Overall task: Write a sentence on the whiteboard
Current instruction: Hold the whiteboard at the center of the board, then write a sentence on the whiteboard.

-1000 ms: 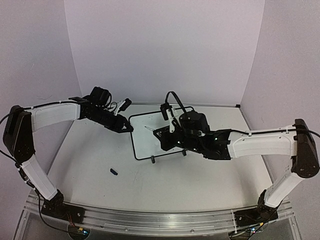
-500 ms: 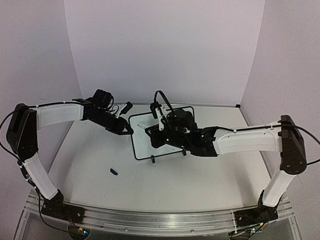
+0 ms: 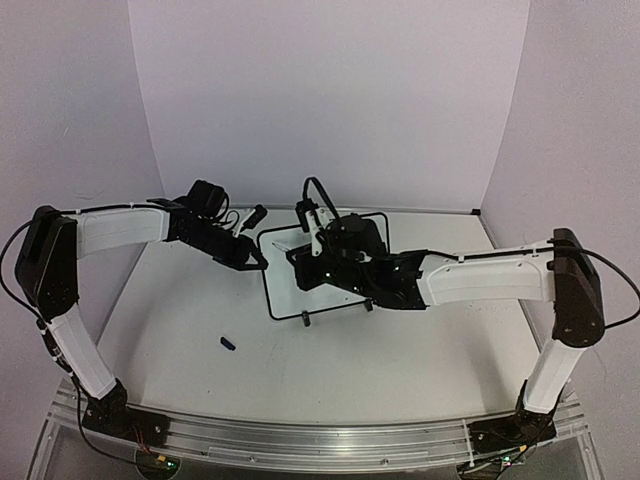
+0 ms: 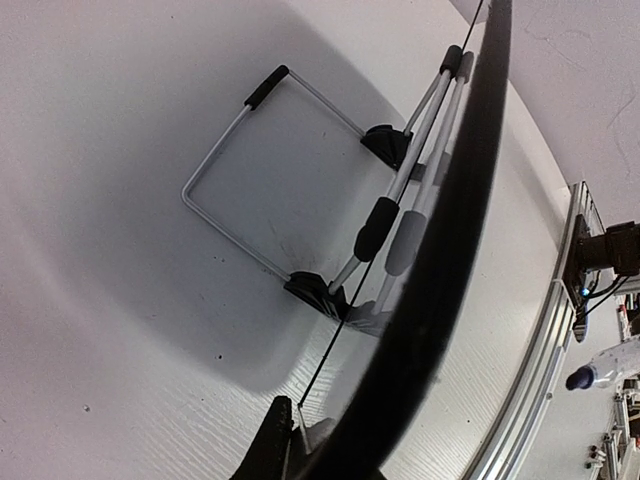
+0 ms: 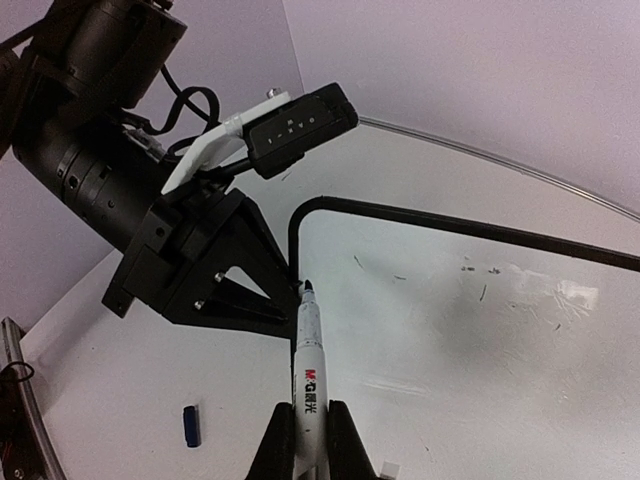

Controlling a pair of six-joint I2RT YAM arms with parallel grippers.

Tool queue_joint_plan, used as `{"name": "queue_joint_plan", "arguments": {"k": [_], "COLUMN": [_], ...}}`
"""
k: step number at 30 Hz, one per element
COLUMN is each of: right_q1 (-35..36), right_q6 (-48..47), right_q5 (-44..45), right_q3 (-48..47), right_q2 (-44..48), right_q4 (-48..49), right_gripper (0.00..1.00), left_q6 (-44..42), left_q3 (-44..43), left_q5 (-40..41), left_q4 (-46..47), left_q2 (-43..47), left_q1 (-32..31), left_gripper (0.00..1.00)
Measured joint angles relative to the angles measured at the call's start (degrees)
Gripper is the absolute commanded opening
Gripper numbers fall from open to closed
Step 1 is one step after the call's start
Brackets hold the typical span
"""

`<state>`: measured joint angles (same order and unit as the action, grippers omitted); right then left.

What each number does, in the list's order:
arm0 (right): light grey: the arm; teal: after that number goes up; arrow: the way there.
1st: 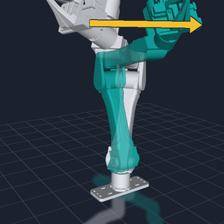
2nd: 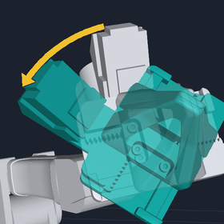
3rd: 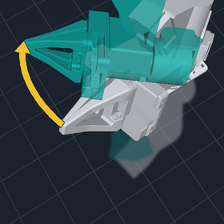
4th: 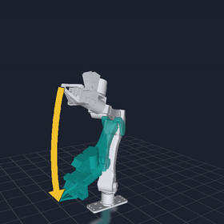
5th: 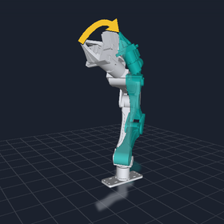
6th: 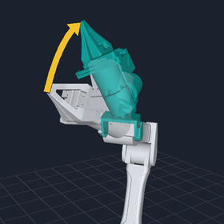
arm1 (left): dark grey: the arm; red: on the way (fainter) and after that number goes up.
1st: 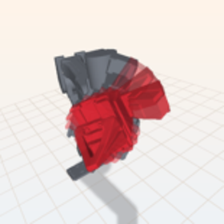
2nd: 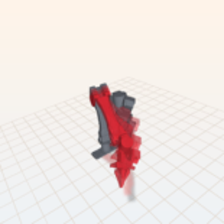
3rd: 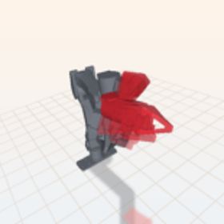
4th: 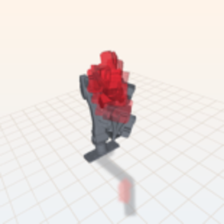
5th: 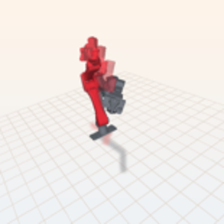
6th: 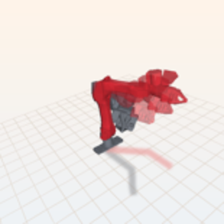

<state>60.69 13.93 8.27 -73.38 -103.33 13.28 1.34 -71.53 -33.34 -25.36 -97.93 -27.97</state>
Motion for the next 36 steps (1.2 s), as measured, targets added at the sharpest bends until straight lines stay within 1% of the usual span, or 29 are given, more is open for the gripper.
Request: {"name": "queue_joint_plan", "arguments": {"k": [7, 23, 36], "right_q1": [0.00, 0.00, 0.00], "right_q6": [0.00, -0.33, -0.46], "right_q5": [1.44, 1.81, 2.40], "right_q3": [-2.05, -2.80, -4.63], "right_q2": [-2.25, -3.41, -5.49], "right_q4": [0.26, -0.02, 0.00], "right_gripper": [0.00, 0.00, 0.00], "left_q6": [-1.16, -4.42, -4.83], "left_q3": [0.00, 0.00, 0.00], "left_q5": [-1.01, -1.64, -2.03], "left_q4": [-0.11, -0.11, -0.11], "left_q2": [0.00, 0.00, 0.00], "left_q1": [0.00, -0.02, -0.11], "left_gripper": [0.00, 0.00, 0.00]}}
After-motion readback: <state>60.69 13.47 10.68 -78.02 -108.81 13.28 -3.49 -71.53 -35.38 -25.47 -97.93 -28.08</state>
